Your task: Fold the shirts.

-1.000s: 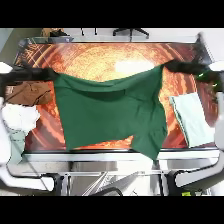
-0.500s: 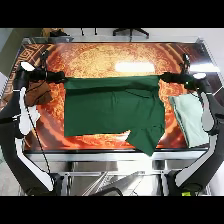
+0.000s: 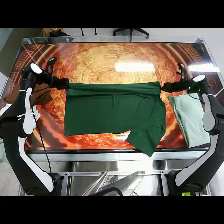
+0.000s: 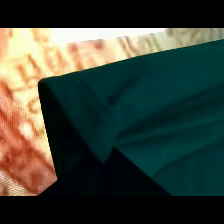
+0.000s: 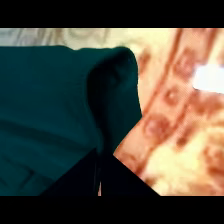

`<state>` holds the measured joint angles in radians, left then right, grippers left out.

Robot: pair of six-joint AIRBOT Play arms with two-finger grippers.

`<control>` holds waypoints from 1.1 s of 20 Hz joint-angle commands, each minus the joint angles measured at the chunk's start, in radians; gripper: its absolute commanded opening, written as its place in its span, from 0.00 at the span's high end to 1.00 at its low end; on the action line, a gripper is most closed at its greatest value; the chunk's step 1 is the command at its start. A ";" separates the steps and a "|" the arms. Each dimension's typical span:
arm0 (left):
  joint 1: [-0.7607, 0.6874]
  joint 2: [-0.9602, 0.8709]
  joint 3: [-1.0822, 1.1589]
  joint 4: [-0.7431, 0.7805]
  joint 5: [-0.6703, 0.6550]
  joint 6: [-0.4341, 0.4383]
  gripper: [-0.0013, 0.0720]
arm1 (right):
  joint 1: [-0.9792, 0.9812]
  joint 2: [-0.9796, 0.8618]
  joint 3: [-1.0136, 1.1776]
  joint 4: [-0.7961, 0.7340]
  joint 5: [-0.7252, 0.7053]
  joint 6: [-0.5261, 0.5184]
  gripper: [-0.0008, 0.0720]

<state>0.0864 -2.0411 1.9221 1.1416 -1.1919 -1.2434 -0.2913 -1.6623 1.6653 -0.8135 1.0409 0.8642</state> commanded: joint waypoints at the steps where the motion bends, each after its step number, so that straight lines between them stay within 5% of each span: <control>1: -0.015 -0.002 -0.042 0.019 0.074 -0.002 0.97 | 0.008 -0.006 -0.027 -0.028 0.004 0.008 0.97; 5: -0.015 0.000 -0.043 0.008 0.062 0.005 0.96 | 0.019 -0.005 -0.027 0.006 0.004 0.007 0.96; 6: -0.018 0.000 -0.035 0.007 0.036 0.005 0.65 | 0.019 -0.001 -0.026 0.038 0.008 0.003 0.94; 7: -0.021 0.000 -0.018 0.008 0.002 0.004 0.22 | 0.019 0.009 -0.026 0.069 0.008 0.003 0.71; 8: -0.021 0.000 0.013 0.008 -0.046 0.003 0.21 | 0.019 0.026 -0.026 0.085 0.008 0.004 0.58; 13: 0.021 0.069 0.124 0.011 -0.230 -0.087 0.21 | -0.027 0.214 -0.027 0.053 0.096 0.034 0.52; 14: 0.041 0.114 0.062 0.012 -0.240 -0.089 0.21 | -0.050 0.250 -0.031 0.033 0.130 0.069 0.43; 18: 0.113 0.294 -0.380 0.010 -0.257 -0.085 0.21 | -0.165 0.416 -0.209 -0.002 0.241 0.182 0.44; 22: 0.159 0.454 -0.804 0.010 -0.096 -0.055 0.21 | -0.257 0.620 -0.489 -0.003 0.212 0.204 0.44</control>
<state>0.2108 -1.6928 1.3830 1.1519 -1.3800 -1.3159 -0.4866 -1.1721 1.3384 -0.8116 1.2518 1.0267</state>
